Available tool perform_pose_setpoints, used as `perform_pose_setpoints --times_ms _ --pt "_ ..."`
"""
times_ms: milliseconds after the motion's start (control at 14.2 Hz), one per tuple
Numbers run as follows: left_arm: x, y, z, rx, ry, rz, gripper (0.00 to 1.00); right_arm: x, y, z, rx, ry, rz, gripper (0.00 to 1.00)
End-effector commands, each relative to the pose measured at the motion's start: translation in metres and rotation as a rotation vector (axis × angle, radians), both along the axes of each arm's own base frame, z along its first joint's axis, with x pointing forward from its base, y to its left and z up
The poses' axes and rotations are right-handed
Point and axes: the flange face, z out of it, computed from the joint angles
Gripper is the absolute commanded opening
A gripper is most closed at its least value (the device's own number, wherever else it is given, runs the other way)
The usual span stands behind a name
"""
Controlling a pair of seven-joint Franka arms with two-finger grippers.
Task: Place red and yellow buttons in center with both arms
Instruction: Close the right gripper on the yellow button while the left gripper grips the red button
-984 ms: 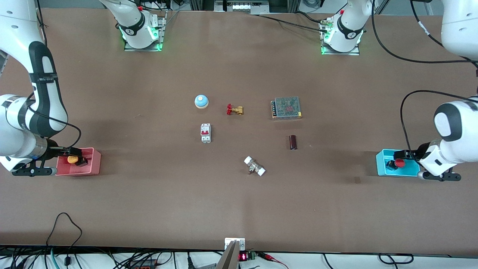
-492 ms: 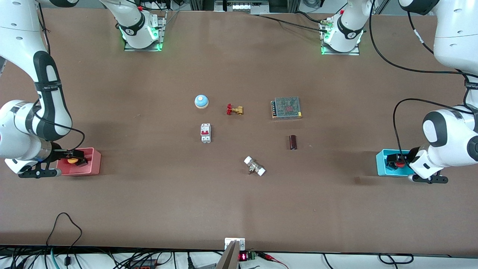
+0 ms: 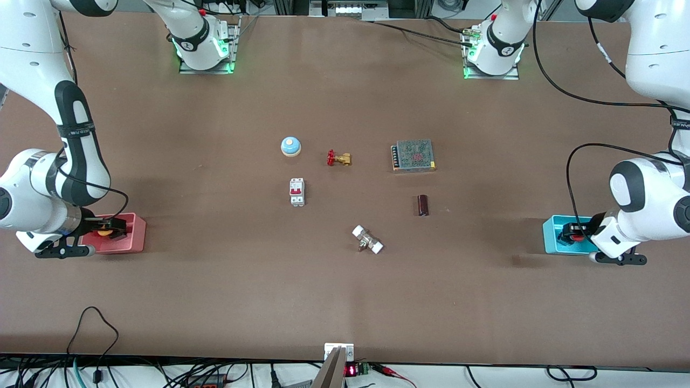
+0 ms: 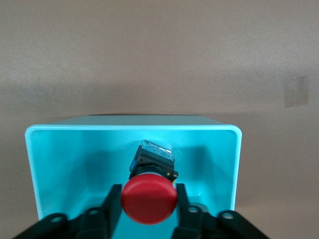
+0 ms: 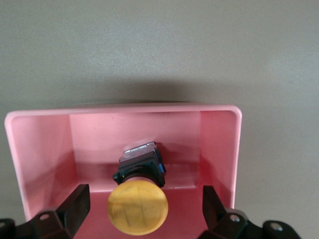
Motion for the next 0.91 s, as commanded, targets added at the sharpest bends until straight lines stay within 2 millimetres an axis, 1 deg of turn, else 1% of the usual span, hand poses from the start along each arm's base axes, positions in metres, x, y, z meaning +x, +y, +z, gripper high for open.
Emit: perform_pose_setpoints --times_ms 0,141,211,281,352,422,562,633,703,773,844 --pt "0.003 0.003 0.01 0.017 -0.007 -0.009 0.37 0.004 -0.001 -0.003 0.01 -0.007 0.007 1.0" --pt "0.004 0.002 0.021 0.019 -0.021 -0.004 0.33 0.004 -0.001 -0.005 0.009 -0.004 -0.002 1.0" --pt "0.004 0.001 0.032 0.02 -0.026 -0.005 0.32 0.003 -0.001 -0.006 0.011 -0.002 -0.004 0.99" --pt "0.004 0.001 0.042 0.019 -0.023 -0.006 0.3 0.004 -0.001 -0.006 0.011 -0.003 -0.006 0.96" --pt "0.004 0.0 0.057 0.019 -0.029 -0.007 0.29 0.004 -0.001 -0.006 0.01 -0.004 -0.007 0.93" --pt "0.002 -0.001 0.072 0.018 -0.029 -0.01 0.29 0.004 0.0 -0.007 0.011 -0.002 -0.008 0.93" --pt "-0.001 -0.006 0.099 0.015 -0.027 -0.016 0.29 0.003 -0.001 -0.008 0.011 -0.001 -0.007 0.89" --pt "-0.003 -0.012 0.112 0.011 -0.023 -0.019 0.29 0.003 0.0 -0.008 0.012 -0.001 -0.006 0.82" --pt "-0.005 -0.016 0.12 0.008 -0.016 -0.019 0.29 0.003 0.0 -0.008 0.012 -0.001 -0.006 0.76" --pt "-0.006 -0.023 0.125 0.004 -0.009 -0.011 0.29 0.003 0.0 -0.008 0.012 -0.001 -0.005 0.64" --pt "-0.005 -0.037 0.126 -0.005 0.0 -0.001 0.29 0.003 0.0 -0.008 0.012 -0.001 -0.005 0.57"
